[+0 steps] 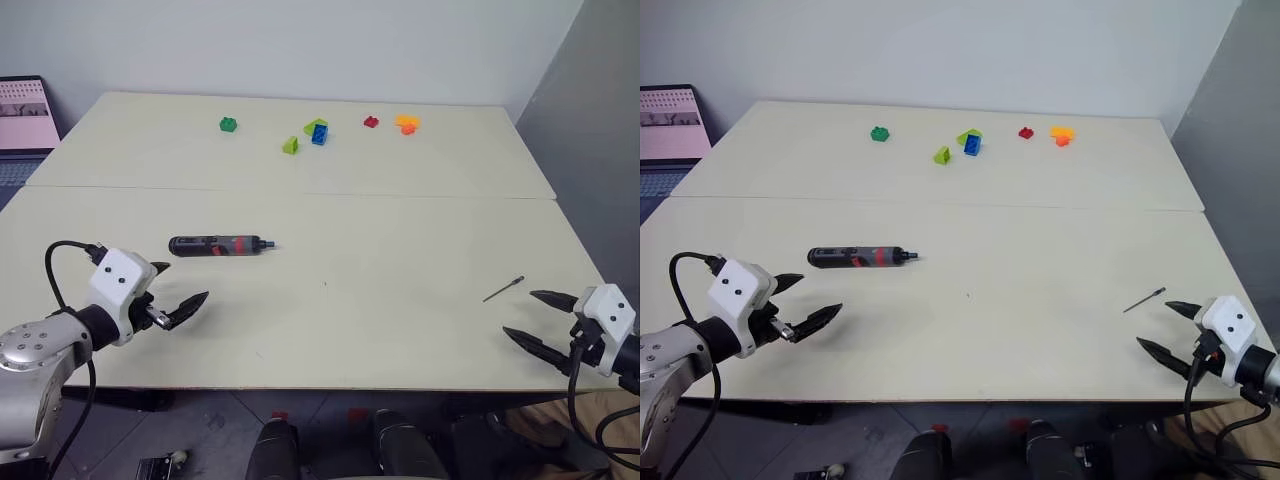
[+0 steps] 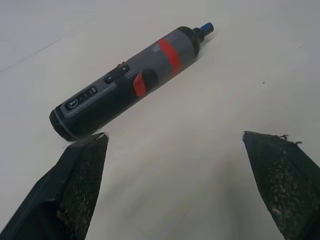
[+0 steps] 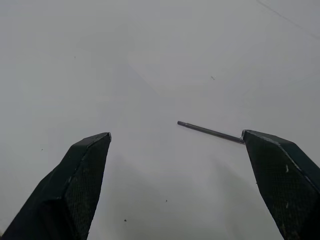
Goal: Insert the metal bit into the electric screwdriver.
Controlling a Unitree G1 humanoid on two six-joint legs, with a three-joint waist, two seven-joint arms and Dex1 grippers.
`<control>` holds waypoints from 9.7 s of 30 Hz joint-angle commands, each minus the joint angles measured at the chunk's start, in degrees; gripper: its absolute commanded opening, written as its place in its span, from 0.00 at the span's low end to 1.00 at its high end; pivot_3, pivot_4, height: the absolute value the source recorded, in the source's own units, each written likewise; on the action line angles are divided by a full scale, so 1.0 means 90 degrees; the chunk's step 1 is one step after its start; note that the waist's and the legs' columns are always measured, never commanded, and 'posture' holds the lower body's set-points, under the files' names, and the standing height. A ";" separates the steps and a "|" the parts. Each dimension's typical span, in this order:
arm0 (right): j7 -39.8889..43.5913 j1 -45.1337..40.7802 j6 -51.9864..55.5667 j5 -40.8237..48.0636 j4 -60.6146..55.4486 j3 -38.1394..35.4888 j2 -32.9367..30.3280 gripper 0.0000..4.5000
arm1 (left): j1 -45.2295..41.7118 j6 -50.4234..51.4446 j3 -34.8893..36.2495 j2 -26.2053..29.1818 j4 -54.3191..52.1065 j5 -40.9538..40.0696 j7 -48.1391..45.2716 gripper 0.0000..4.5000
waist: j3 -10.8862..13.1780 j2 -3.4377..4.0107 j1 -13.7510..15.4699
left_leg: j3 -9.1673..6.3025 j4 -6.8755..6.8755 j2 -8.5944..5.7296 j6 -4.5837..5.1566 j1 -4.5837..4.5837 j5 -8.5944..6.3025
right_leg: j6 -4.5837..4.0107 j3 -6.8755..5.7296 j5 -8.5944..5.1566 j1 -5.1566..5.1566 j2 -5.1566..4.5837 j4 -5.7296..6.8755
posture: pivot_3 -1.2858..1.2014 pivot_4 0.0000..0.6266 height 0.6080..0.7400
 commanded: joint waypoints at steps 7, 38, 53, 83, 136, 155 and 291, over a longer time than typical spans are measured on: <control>0.0013 -0.0327 0.0142 0.0083 -0.0091 0.0104 0.0082 0.98 | 0.0013 -0.0458 0.0107 0.0127 0.0078 0.0036 -0.0354 1.00 | 0.0000 0.0000 0.0000 | 0.0000 0.0000 0.0000 0.0000 0.0001 0.0000 | 0.0000 -0.0001 0.0000 0.0001 0.0000 0.0001 | 0.52 0.24 1.00; -0.0039 -0.2529 0.2421 0.1167 -0.2432 0.1775 -0.0188 0.98 | -0.7242 -0.3476 -0.4689 0.0318 0.6569 0.3154 -0.4268 1.00 | 0.0002 0.0002 0.0043 | -0.0023 0.0005 -0.0001 0.0004 -0.0025 0.0003 | 0.0012 -0.0020 0.0038 -0.0007 0.0010 0.0007 | 0.52 0.24 1.00; -0.0220 -0.2739 0.2569 0.1328 -0.2615 0.1960 0.0073 0.98 | -0.8870 -0.4362 -0.5490 -0.0961 0.9297 0.4693 -0.3682 1.00 | 0.0002 0.0001 0.0014 | -0.0040 0.0012 -0.0002 0.0005 -0.0046 0.0003 | 0.0011 -0.0027 0.0042 -0.0013 0.0014 0.0008 | 0.52 0.24 1.00; 0.0336 -0.3804 0.2922 0.1867 -0.2137 0.1976 -0.0105 1.00 | -0.9190 -0.4179 -0.5757 -0.1795 0.9960 0.5712 -0.2972 0.92 | 0.0002 0.0003 0.0054 | -0.0058 0.0049 -0.0004 0.0005 -0.0052 0.0003 | 0.0015 -0.0043 0.0046 0.0000 0.0013 0.0023 | 0.52 0.24 1.00; -0.0724 -0.4576 0.3656 0.3513 -0.1733 0.0266 -0.0139 1.00 | -0.6467 -0.0497 -0.1476 -0.2954 0.3605 0.0977 -0.0711 0.36 | 0.0009 0.0008 0.0020 | -0.0089 0.0087 -0.0003 0.0005 -0.0076 0.0004 | 0.0018 -0.0070 0.0049 -0.0011 0.0012 0.0063 | 0.52 0.24 1.00; -0.0700 -0.4817 0.3598 0.3429 -0.1710 0.0874 -0.0079 1.00 | -0.3661 -0.0573 -0.1782 -0.4025 0.1036 0.0384 0.1214 0.36 | 0.0004 0.0012 0.0071 | -0.0080 0.0084 -0.0006 0.0005 -0.0062 0.0003 | 0.0018 -0.0061 0.0050 0.0001 0.0010 0.0056 | 0.52 0.24 1.00; -0.1547 -0.7040 0.2739 0.0963 0.0157 0.2509 0.3260 0.00 | -0.2568 -0.0962 -0.3341 -0.4509 -0.0463 0.1135 0.3169 0.36 | 0.0054 0.0066 -0.0140 | -0.0059 0.0027 -0.0014 0.0004 0.0001 -0.0001 | 0.0053 -0.0042 0.0032 0.0070 -0.0001 -0.0035 | 0.52 0.24 1.00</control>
